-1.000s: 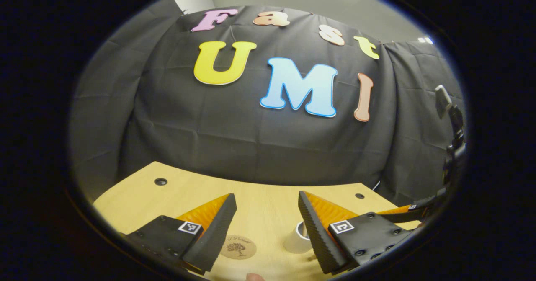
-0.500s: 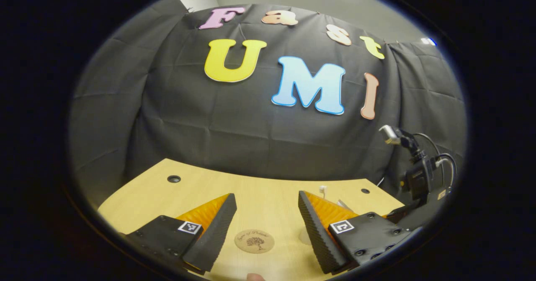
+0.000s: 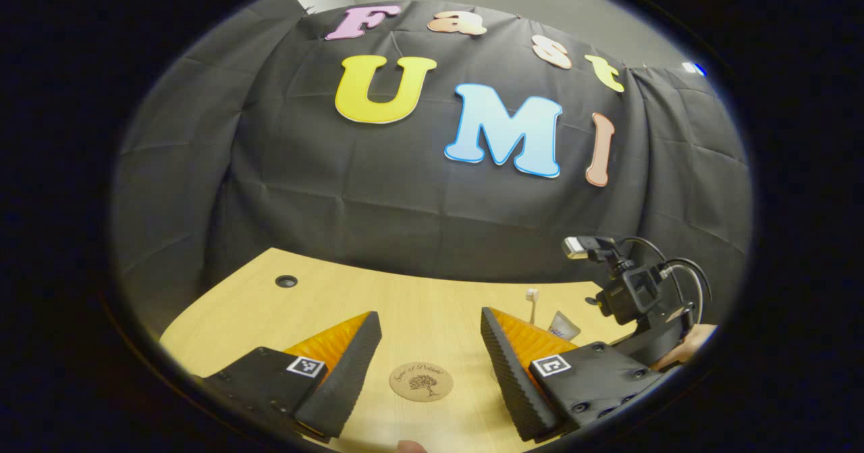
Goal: Put the toothbrush and toothpaste on the desktop into the cup, then pick up the cup and place it on the coaster on the desktop.
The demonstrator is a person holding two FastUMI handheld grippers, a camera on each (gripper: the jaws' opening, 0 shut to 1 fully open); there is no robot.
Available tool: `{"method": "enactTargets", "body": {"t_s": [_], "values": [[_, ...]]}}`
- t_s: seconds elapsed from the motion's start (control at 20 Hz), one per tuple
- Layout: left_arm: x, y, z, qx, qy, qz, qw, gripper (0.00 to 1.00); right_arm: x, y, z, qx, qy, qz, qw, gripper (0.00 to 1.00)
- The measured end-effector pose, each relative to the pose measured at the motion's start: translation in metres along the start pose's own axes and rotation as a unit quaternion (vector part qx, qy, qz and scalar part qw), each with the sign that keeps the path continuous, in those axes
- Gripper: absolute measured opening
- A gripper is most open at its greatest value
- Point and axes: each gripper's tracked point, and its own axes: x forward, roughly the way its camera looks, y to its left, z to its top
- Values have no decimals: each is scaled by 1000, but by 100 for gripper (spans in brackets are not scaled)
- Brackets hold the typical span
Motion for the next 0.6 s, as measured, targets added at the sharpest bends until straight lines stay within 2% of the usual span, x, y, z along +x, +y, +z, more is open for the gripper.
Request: {"method": "enactTargets", "body": {"t_s": [0.15, 0.2, 0.35, 0.45, 0.5, 0.6], "values": [[-6, 1, -1, -4, 3, 1, 1000, 95, 8, 0, -2, -3, 21, -1, 1000, 87], [-8, 1, -1, -6, 3, 1, 1000, 92, 11, 0, -2, -6, 26, -2, 1000, 87], [-9, 3, -5, -7, 8, 5, 1000, 95, 17, 0, 0, -10, 35, 0, 999, 87], [-10, 4, -7, -10, 13, 6, 1000, 92, 20, 3, 1, -4, 41, 7, 999, 87], [-11, 4, -8, -11, 14, 6, 1000, 95, 22, 1, 2, -3, 41, 4, 999, 88], [-11, 4, -9, -12, 15, 7, 1000, 99, 21, -2, 6, -1, 40, 2, 999, 71]]}}
